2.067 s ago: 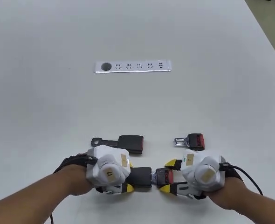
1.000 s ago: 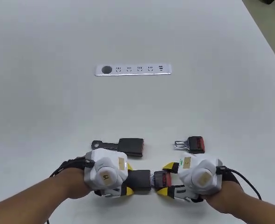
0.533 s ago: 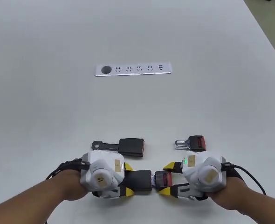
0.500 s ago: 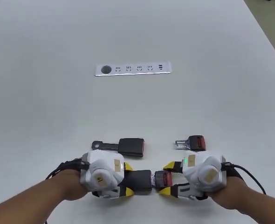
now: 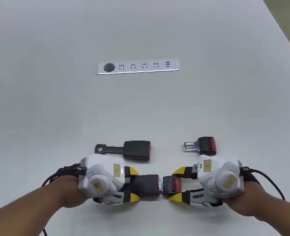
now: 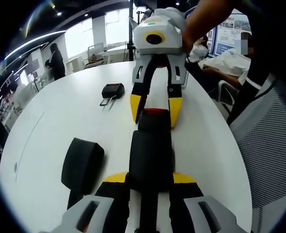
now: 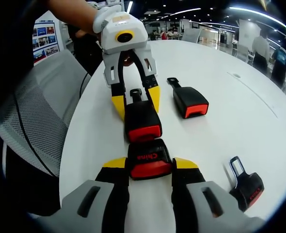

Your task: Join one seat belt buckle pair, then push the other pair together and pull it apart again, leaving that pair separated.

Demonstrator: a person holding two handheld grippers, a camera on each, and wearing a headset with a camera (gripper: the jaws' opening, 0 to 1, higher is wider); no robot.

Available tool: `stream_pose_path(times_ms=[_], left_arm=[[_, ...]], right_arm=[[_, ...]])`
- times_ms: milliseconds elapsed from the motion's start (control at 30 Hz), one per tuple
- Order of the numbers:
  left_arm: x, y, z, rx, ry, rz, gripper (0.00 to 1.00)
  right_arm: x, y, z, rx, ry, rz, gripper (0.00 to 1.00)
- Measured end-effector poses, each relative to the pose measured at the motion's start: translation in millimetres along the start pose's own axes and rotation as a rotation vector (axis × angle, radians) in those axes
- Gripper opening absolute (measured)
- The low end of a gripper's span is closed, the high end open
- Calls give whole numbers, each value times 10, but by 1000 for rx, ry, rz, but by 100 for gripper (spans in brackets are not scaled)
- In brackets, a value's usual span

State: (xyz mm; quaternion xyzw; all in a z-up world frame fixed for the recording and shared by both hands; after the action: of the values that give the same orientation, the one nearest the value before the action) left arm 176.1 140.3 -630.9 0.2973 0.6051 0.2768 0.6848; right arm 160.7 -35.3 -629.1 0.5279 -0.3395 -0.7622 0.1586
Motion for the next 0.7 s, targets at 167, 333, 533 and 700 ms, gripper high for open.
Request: stream_pose_path(times_ms=[167, 333, 533, 700], left_arm=[[0, 1, -4, 6, -8, -7, 32], [36, -4, 0, 10, -10, -17, 32], [29, 1, -4, 15, -11, -19, 31], [20, 5, -8, 14, -9, -23, 32]], right_arm=[[24, 12, -4, -8, -16, -19, 31], [17, 20, 15, -7, -15, -33, 31], [44, 19, 4, -9, -12, -47, 31], [65, 20, 3, -6, -18, -63, 31]])
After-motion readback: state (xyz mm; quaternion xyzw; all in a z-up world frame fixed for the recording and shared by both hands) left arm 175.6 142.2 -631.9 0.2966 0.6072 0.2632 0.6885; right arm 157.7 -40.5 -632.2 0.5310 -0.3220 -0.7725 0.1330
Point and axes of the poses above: the centre of the closed fingertips' face, and the gripper's own axes: y roughly backward along the fingers, z roughly to its left, x roughly out of its underside, the point moved 8 cm from there along y, roughly backward along the fingers, and after that the axes turned 9 degrees about -y, right-handed, at the moved point
